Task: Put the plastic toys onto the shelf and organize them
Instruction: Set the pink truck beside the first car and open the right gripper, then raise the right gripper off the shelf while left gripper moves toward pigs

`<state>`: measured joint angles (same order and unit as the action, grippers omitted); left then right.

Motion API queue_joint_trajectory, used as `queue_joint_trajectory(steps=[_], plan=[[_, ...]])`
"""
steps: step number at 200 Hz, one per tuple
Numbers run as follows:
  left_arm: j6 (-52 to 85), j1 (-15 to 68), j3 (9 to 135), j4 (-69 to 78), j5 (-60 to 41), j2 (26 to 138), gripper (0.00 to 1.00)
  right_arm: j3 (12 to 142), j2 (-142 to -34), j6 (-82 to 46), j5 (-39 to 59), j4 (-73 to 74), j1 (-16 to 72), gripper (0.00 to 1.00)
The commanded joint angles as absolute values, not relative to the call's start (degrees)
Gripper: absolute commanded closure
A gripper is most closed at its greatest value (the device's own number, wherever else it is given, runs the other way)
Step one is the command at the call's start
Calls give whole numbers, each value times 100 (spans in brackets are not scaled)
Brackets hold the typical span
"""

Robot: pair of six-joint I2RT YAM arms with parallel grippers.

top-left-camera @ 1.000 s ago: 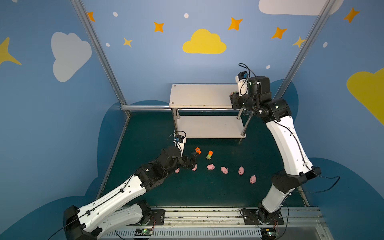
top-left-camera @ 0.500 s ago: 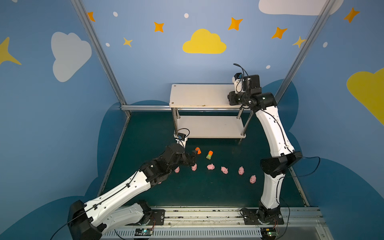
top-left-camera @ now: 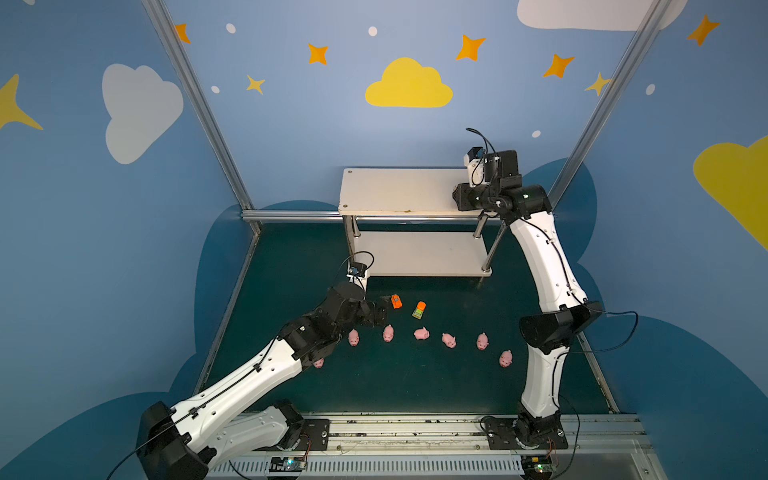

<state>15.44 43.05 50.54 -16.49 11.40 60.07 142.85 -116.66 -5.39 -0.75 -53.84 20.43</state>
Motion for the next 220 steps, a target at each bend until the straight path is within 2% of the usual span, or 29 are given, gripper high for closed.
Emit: queue_joint_trajectory(steps=[1, 77, 127, 157, 220], plan=[[1573, 4260, 4958, -1564, 1099, 5962, 0, 14448, -11738, -614, -9, -5360, 2026, 58], [1615, 4193, 4930, -1627, 1151, 5757, 0, 14854, -11769, -666, 193, -5370, 2025, 36], [1676, 4185, 4913, -1730, 1185, 5525, 0, 14712, -11304, -807, 346, -5195, 2069, 33], [1791, 4191, 4850, -1807, 1178, 5228, 0, 13767, -10518, -857, 181, -4681, 2313, 33], [2431, 4188, 4000, -1920, 1220, 4348, 0, 10586, -8098, -1187, -328, -3698, 3222, 35]])
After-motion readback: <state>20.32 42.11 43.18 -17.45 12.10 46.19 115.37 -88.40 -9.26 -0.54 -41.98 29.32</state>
